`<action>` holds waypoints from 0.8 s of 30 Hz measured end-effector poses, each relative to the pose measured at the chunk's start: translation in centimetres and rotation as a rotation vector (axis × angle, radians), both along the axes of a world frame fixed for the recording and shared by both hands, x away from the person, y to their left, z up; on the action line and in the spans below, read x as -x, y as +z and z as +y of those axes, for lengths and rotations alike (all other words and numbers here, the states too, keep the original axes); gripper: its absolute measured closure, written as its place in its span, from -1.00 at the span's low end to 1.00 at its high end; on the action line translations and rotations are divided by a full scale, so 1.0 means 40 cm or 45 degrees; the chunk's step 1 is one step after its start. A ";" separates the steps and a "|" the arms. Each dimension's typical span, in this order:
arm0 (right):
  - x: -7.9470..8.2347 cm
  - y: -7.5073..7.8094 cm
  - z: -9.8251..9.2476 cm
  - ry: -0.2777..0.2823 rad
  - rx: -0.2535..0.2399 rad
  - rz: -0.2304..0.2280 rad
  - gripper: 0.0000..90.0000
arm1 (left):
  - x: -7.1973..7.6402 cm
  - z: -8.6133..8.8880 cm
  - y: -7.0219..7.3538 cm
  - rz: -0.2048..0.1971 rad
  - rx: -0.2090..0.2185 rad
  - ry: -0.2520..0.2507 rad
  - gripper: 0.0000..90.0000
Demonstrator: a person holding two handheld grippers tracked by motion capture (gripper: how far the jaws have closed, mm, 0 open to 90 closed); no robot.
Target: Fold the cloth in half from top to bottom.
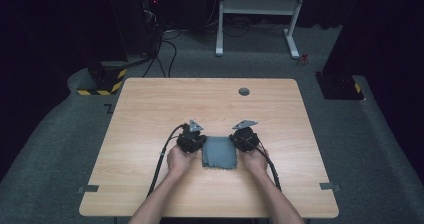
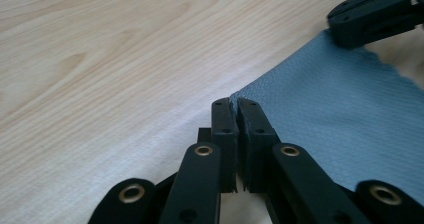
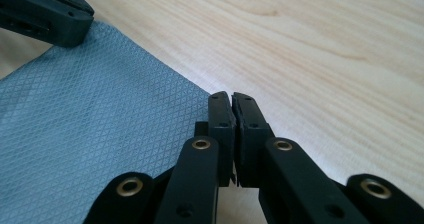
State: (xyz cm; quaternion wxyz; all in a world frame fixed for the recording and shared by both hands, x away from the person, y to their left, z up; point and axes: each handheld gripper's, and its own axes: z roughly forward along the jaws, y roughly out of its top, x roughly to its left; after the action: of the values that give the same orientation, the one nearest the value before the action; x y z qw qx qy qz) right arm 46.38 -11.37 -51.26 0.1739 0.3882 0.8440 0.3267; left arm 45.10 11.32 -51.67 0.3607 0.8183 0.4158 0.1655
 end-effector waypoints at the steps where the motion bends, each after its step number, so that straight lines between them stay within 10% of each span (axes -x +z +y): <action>1: -0.004 -0.002 0.002 -0.008 -0.001 -0.002 0.94 | -0.003 0.006 -0.003 0.008 0.016 0.003 0.88; 7: 0.001 0.000 -0.005 -0.033 -0.039 -0.007 0.69 | 0.037 0.014 0.021 -0.022 0.040 -0.004 0.33; 15: 0.100 0.007 -0.006 0.140 -0.087 -0.022 0.86 | 0.151 0.006 0.019 -0.029 0.101 -0.193 0.33; 24: 0.164 -0.015 -0.040 0.183 -0.095 -0.005 0.83 | 0.184 0.025 -0.008 0.001 0.056 -0.195 0.33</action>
State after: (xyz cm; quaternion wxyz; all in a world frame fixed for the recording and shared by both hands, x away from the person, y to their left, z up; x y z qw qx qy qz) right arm 39.83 -12.96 -51.87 0.1372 0.3322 0.8566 0.3703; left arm 37.75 12.30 -51.99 0.3902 0.8396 0.3555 0.1279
